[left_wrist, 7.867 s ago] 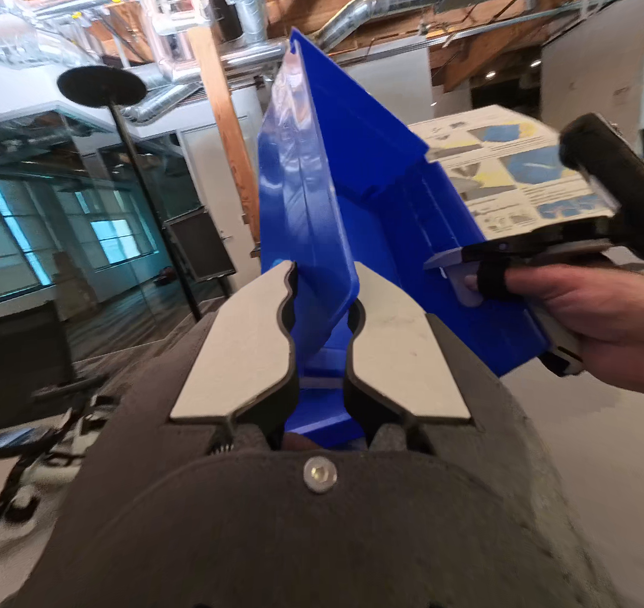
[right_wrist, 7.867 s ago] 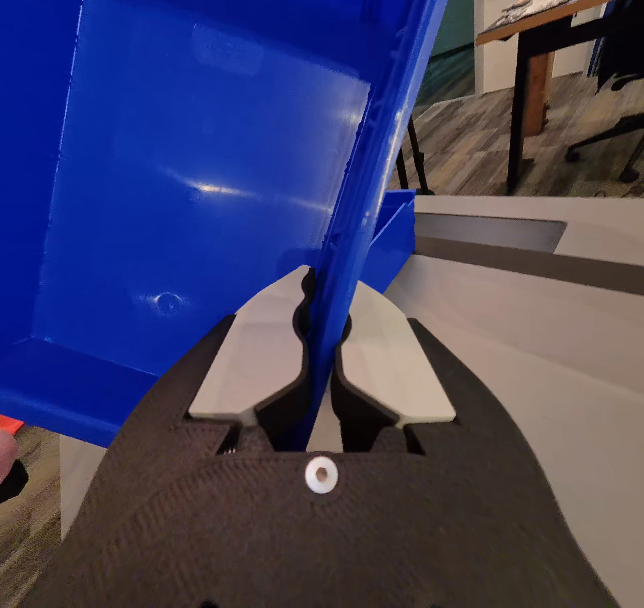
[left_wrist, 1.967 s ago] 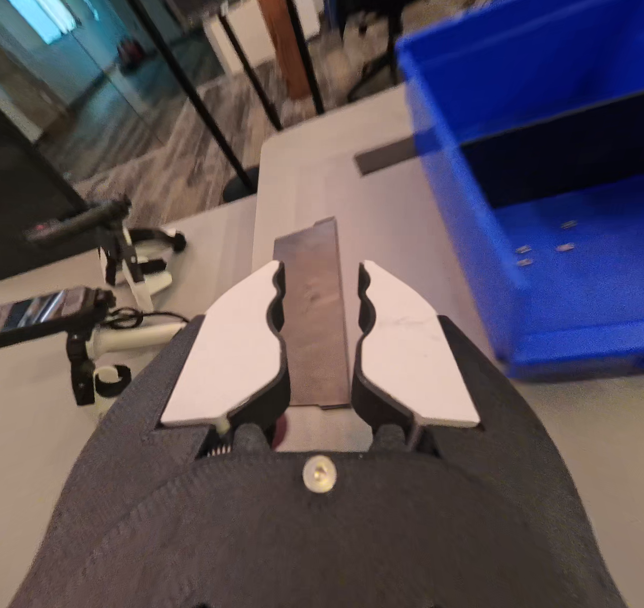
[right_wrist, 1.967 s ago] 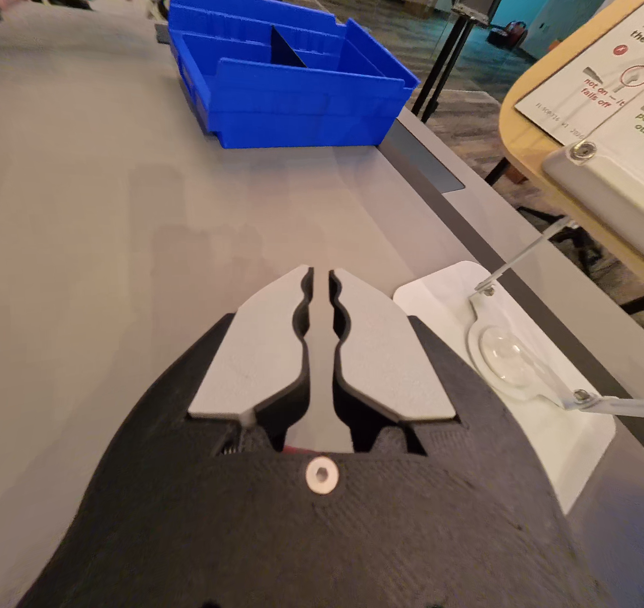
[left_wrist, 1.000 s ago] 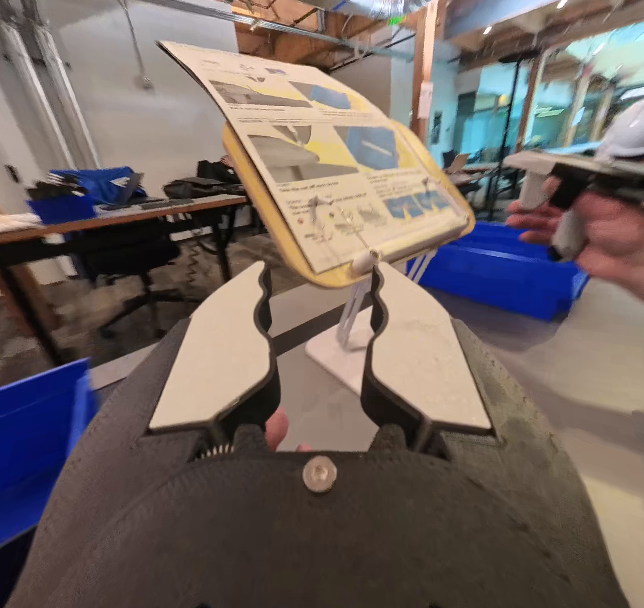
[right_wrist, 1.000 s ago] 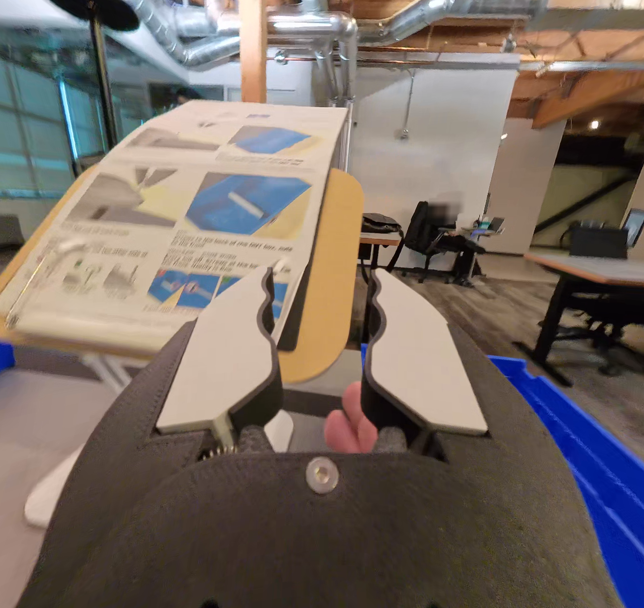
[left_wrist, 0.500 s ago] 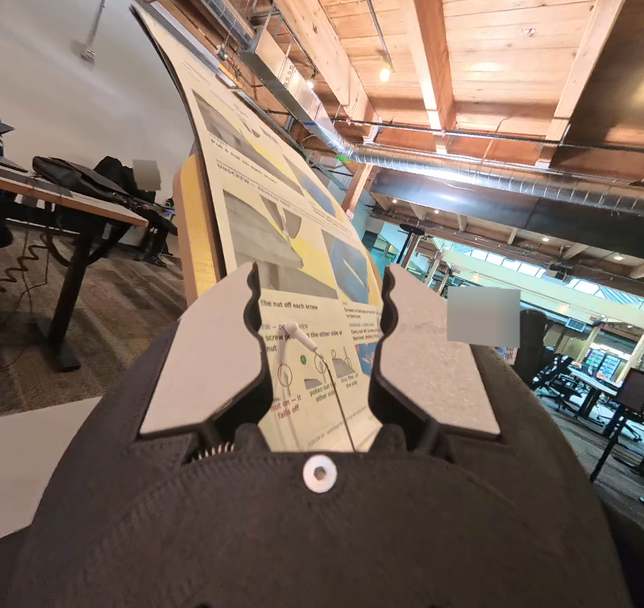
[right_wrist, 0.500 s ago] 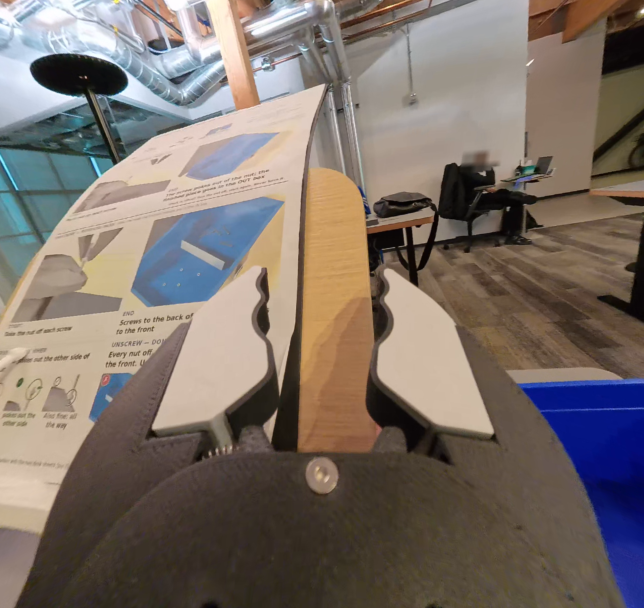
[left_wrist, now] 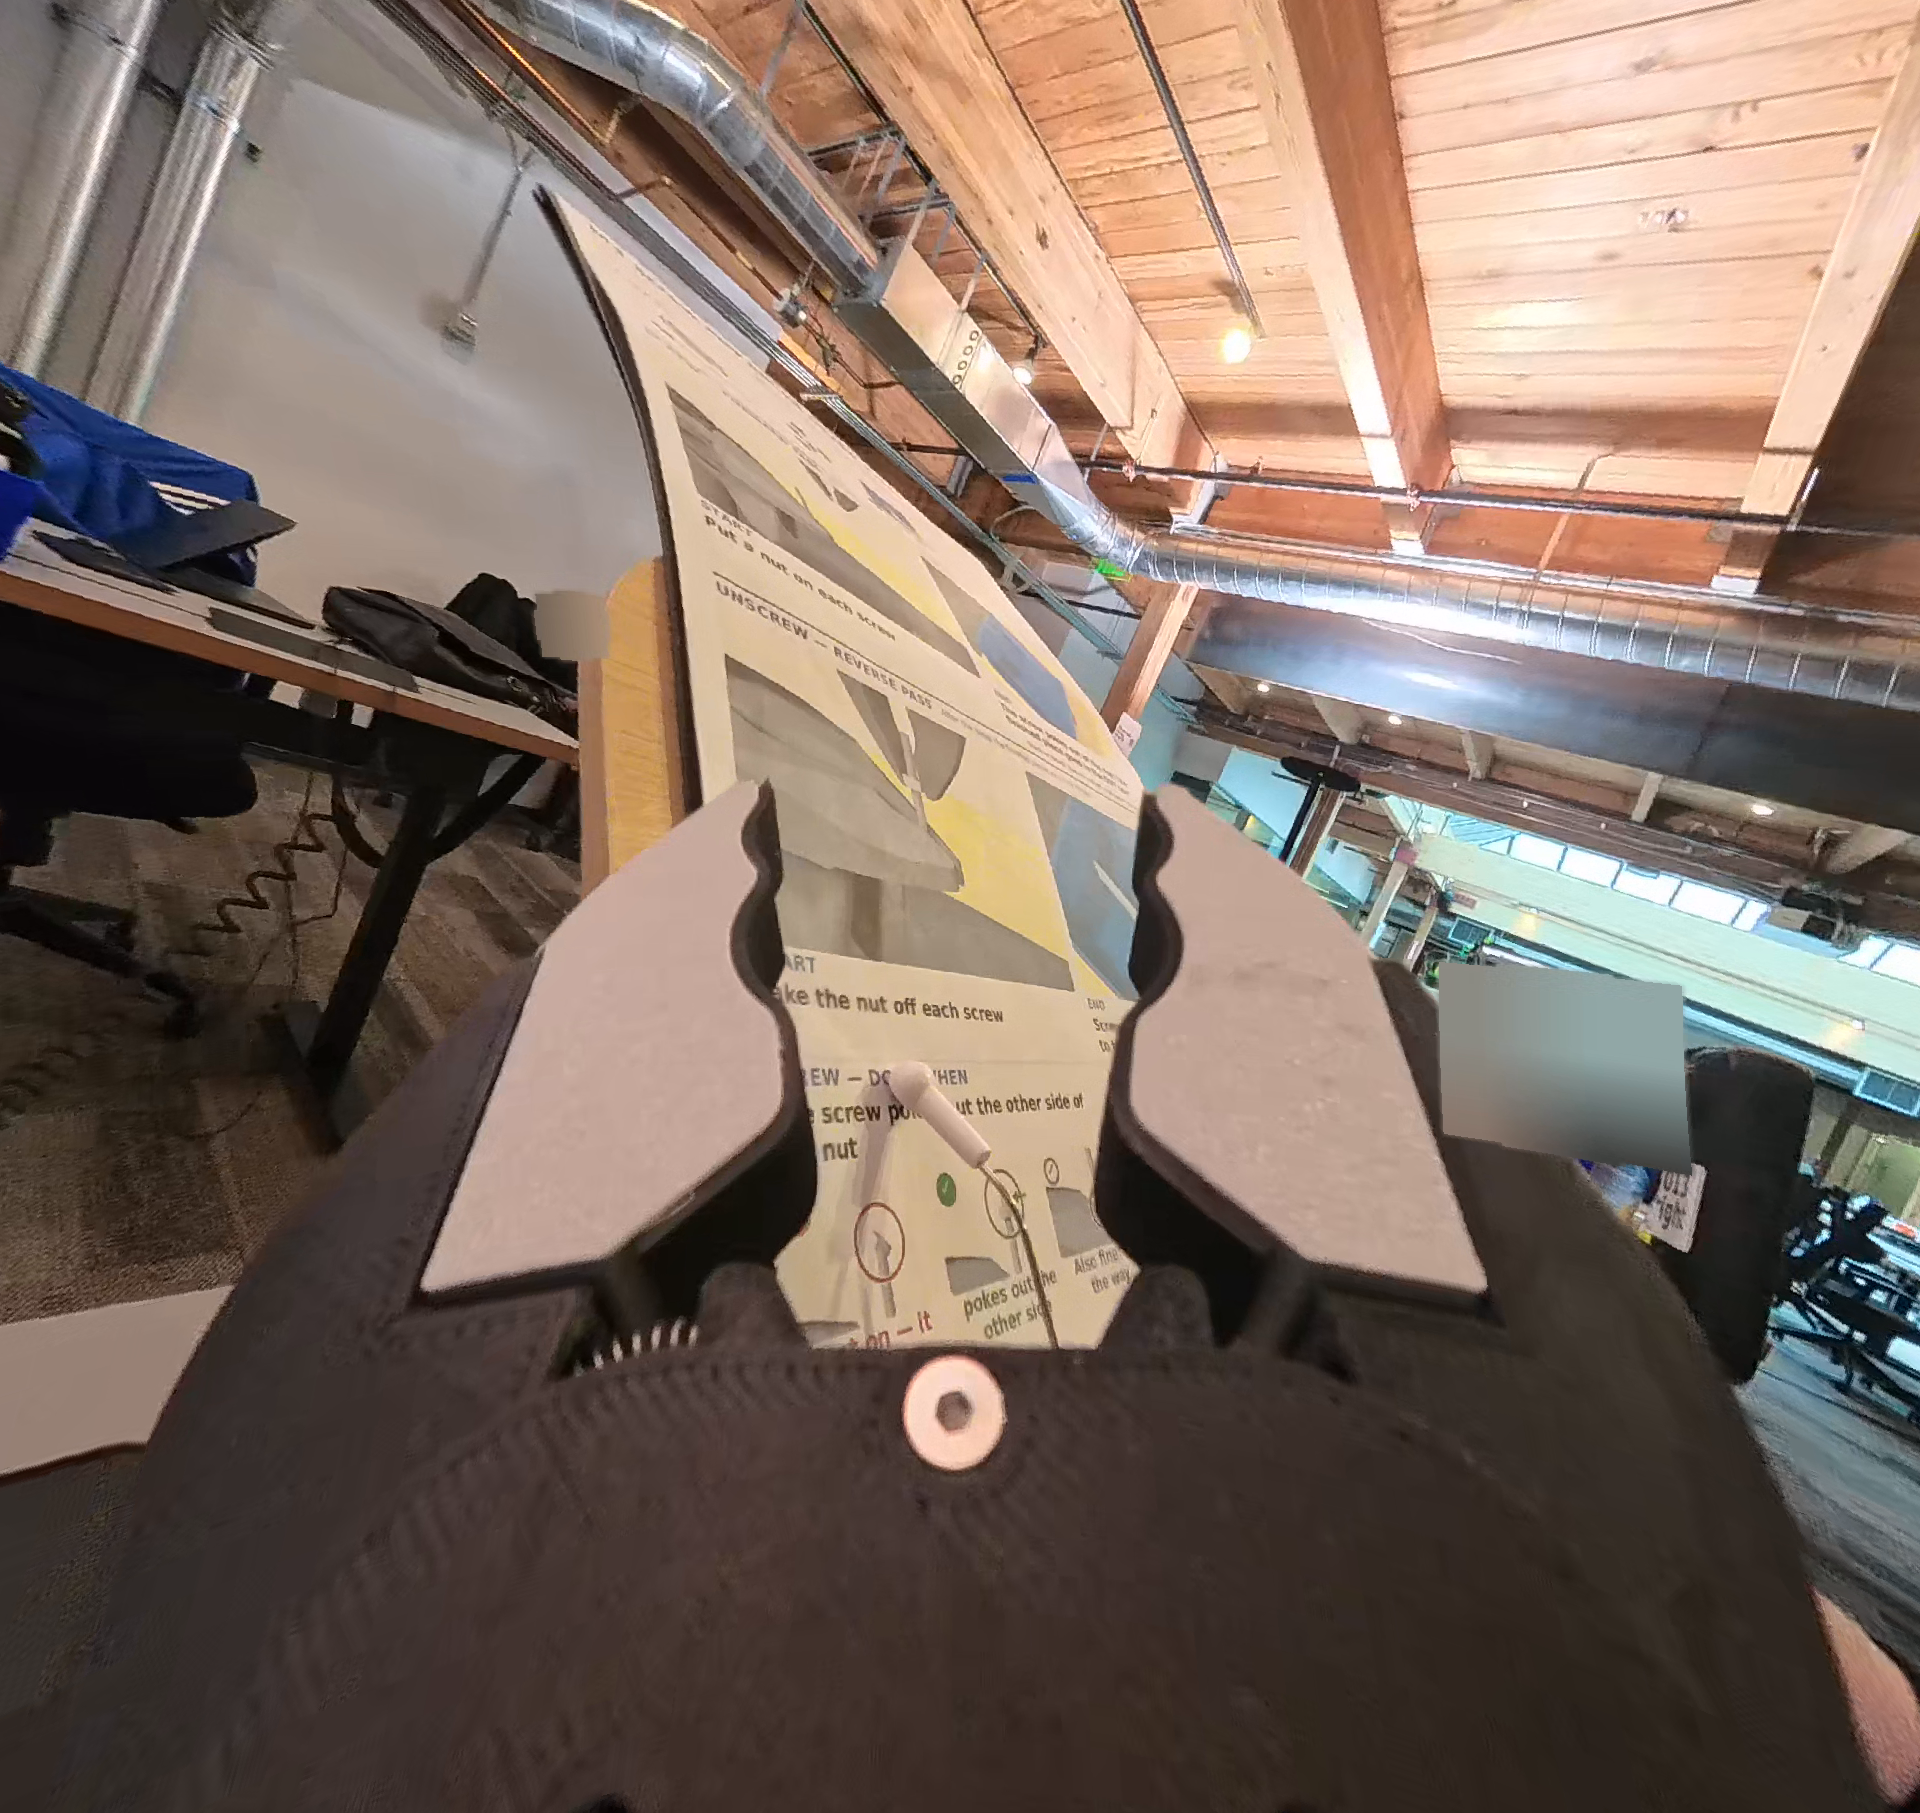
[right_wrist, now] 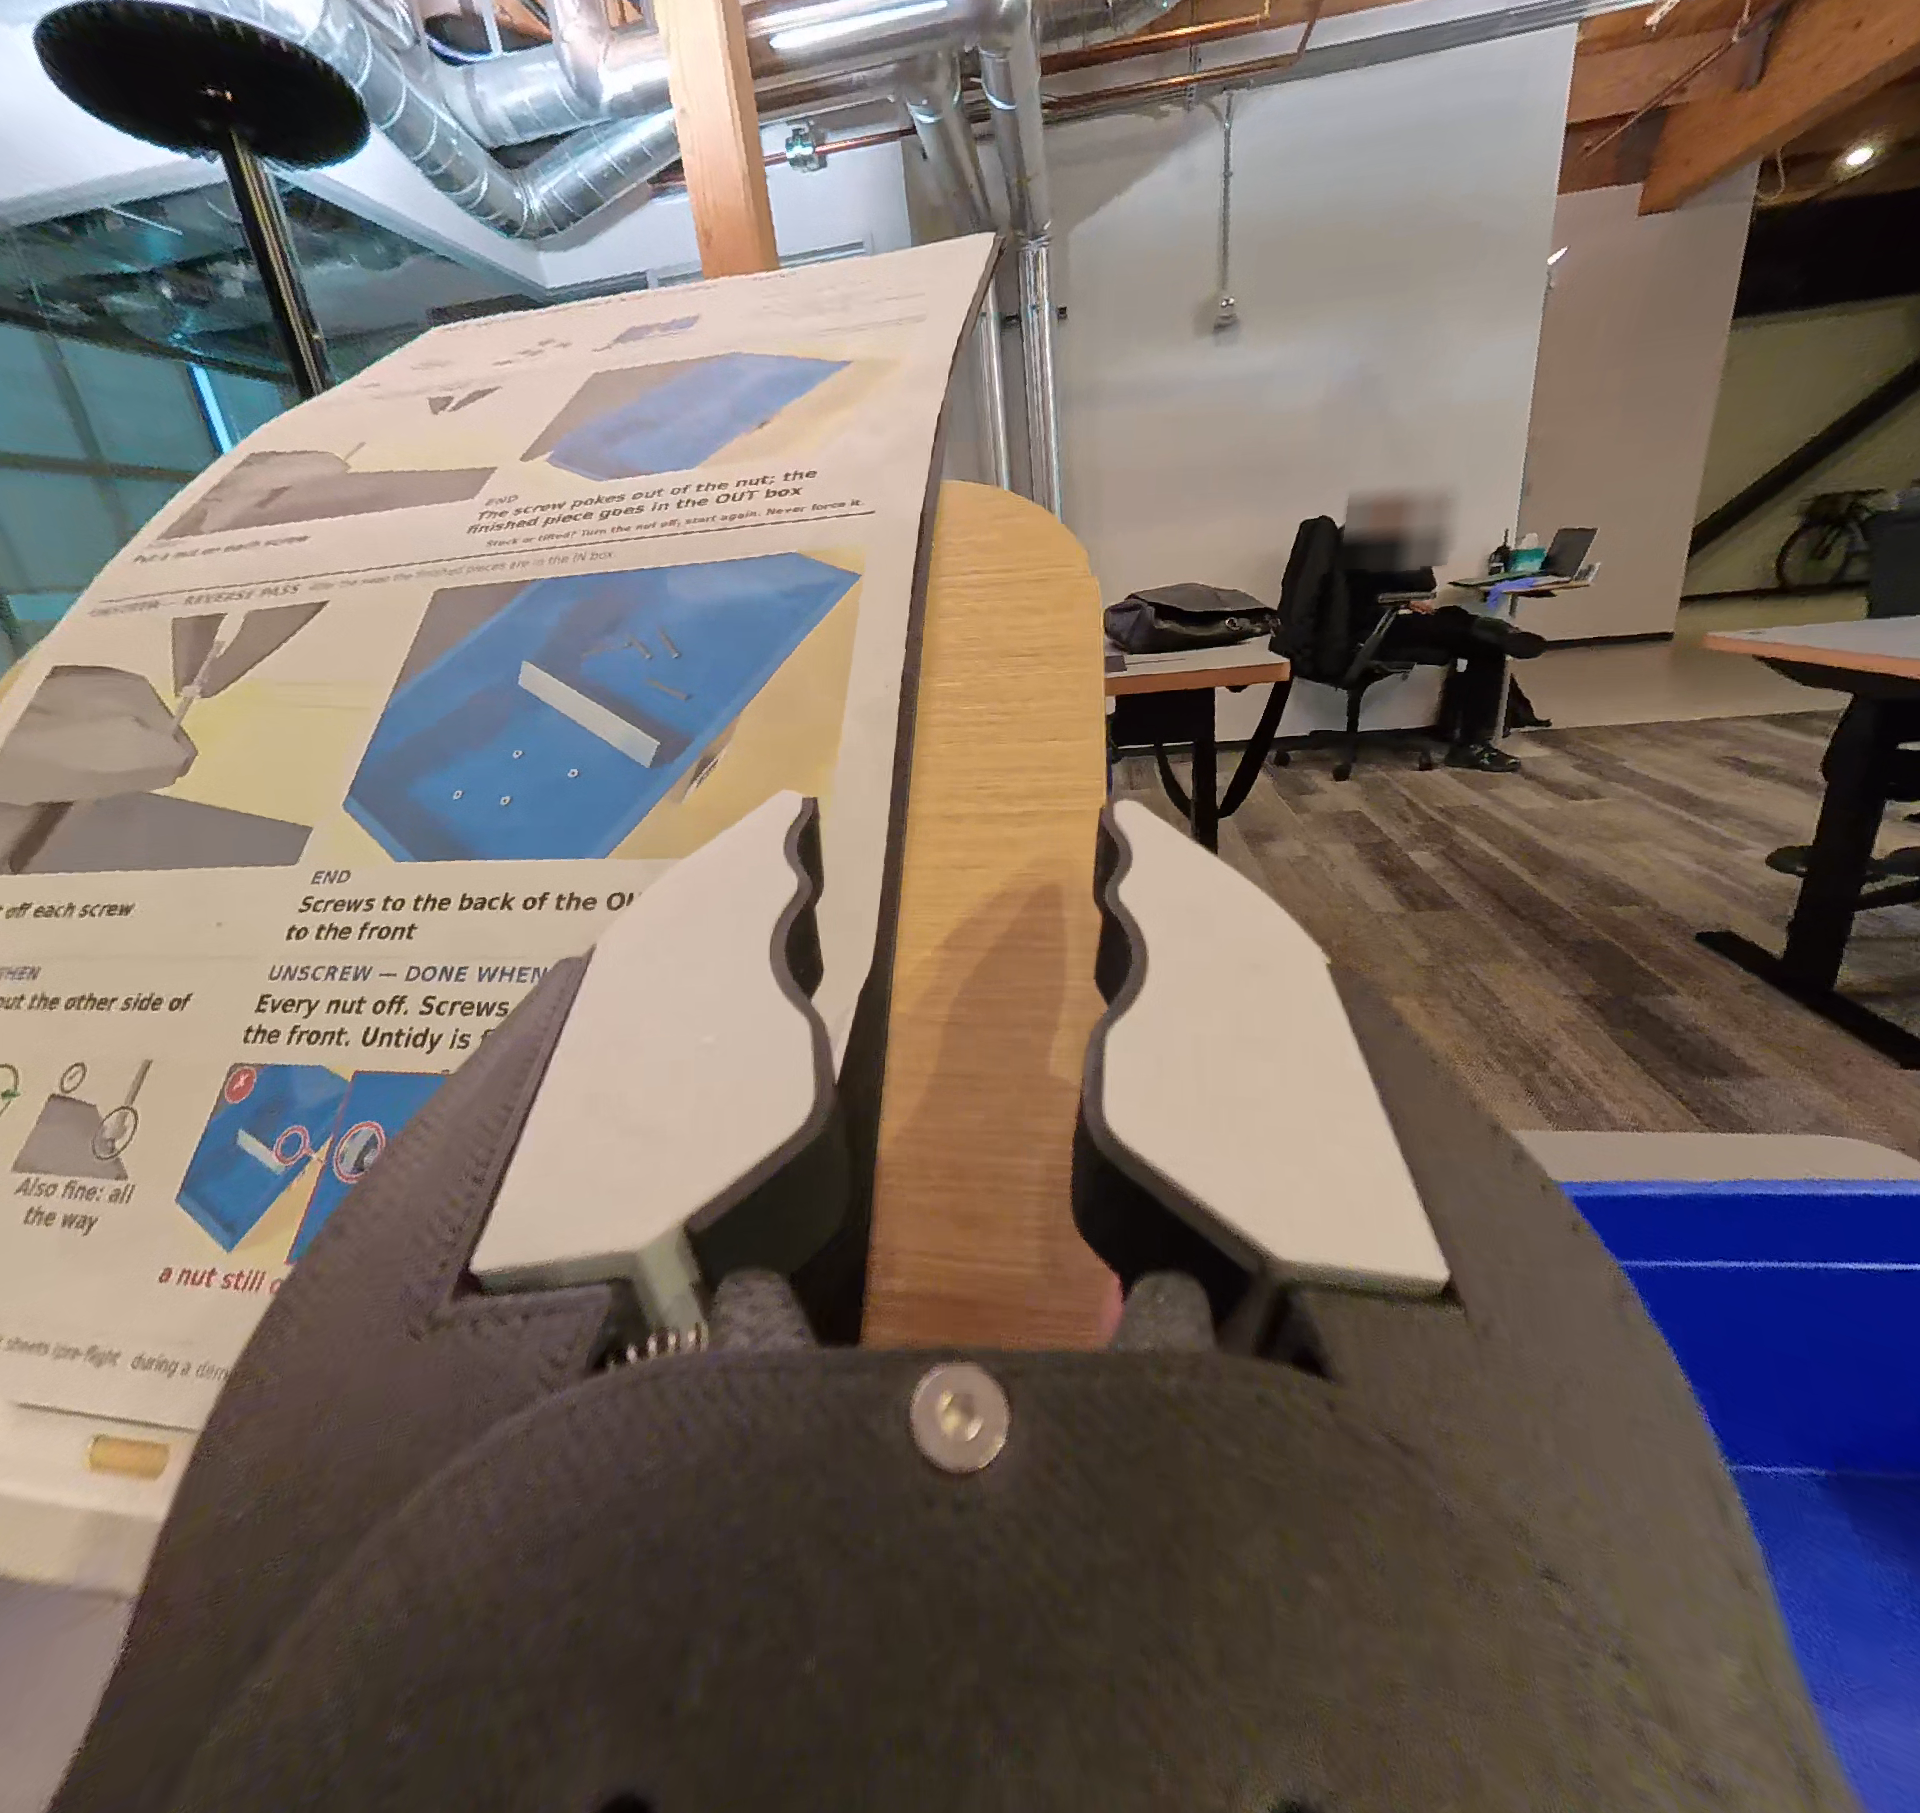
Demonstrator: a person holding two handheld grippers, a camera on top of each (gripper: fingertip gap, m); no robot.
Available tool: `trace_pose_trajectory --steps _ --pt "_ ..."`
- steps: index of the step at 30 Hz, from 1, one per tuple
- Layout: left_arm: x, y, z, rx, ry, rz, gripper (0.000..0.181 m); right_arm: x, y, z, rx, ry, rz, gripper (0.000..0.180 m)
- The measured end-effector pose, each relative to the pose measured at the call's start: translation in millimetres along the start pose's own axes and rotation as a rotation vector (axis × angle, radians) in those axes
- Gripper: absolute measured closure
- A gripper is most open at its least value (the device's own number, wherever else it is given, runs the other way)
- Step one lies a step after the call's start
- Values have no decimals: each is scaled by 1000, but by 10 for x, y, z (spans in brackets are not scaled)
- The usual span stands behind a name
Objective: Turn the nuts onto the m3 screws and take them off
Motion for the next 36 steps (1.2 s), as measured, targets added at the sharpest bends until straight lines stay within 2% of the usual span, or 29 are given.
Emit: trace_pose_trajectory --steps 6,13,14,16,20,24,31,36 --pt "37 6 -65 -8 -18 48 115 45 108 8 -7 28 -6 132" --pt "-15 -74 -51 -1 4 42 115 107 -18 -12 -36 23 -56 130" --pt "-18 -81 -56 -2 8 36 115 129 -33 -26 -44 16 -61 139" --pt "-48 -91 -81 -4 20 30 117 135 -39 -45 -49 8 -52 143" --pt "-126 -38 -241 -3 51 29 116 175 -23 -162 -49 3 -52 139" --pt "15 22 -378 -17 27 21 117 262 88 -266 -72 10 -71 141" --pt "410 -86 -196 3 13 -41 122 411 304 54 10 -6 -89 142" --pt "367 -46 -174 23 -7 16 122 391 279 148 32 -33 -114 145"
Point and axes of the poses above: each gripper's, where its closed fingertips meet, y out along the fingers, z out of its underside, x = y × z across the jaws, the point moved 2 cm from there along -y, back along the fingers, and after that the axes turned 6 degrees about z, right-handed, at the moved point
